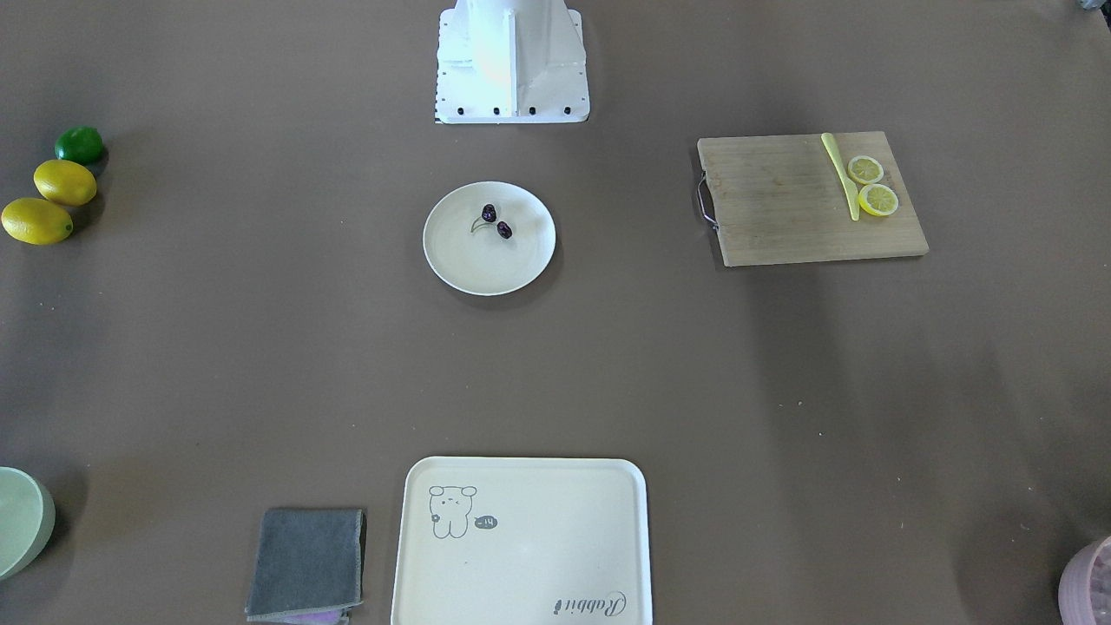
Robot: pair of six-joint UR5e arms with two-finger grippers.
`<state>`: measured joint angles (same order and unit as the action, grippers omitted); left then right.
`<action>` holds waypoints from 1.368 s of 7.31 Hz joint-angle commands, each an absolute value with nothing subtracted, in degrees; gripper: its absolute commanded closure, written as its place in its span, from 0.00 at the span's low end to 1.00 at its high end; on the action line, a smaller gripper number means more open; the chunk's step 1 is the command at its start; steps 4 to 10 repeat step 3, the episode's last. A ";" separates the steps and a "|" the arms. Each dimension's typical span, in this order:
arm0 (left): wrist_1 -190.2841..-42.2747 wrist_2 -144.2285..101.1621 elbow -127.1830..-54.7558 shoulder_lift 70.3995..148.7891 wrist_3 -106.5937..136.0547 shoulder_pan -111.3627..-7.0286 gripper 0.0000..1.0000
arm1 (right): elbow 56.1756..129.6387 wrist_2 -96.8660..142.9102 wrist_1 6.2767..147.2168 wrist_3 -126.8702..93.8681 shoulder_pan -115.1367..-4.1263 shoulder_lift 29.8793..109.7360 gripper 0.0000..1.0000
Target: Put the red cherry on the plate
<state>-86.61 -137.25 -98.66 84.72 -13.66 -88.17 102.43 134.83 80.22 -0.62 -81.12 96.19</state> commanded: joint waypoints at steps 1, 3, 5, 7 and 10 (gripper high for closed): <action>-86.66 -137.20 -99.14 84.73 -13.71 -88.24 0.02 | 102.66 135.61 80.07 -0.62 -81.73 96.59 0.00; -86.57 -136.93 -99.58 84.73 -13.71 -88.24 0.02 | 102.74 135.62 80.07 -0.62 -81.83 96.59 0.00; -86.57 -136.93 -99.58 84.73 -13.71 -88.24 0.02 | 102.74 135.62 80.07 -0.62 -81.83 96.59 0.00; -86.57 -136.93 -99.58 84.73 -13.71 -88.24 0.02 | 102.74 135.62 80.07 -0.62 -81.83 96.59 0.00; -86.57 -136.93 -99.58 84.73 -13.71 -88.24 0.02 | 102.74 135.62 80.07 -0.62 -81.83 96.59 0.00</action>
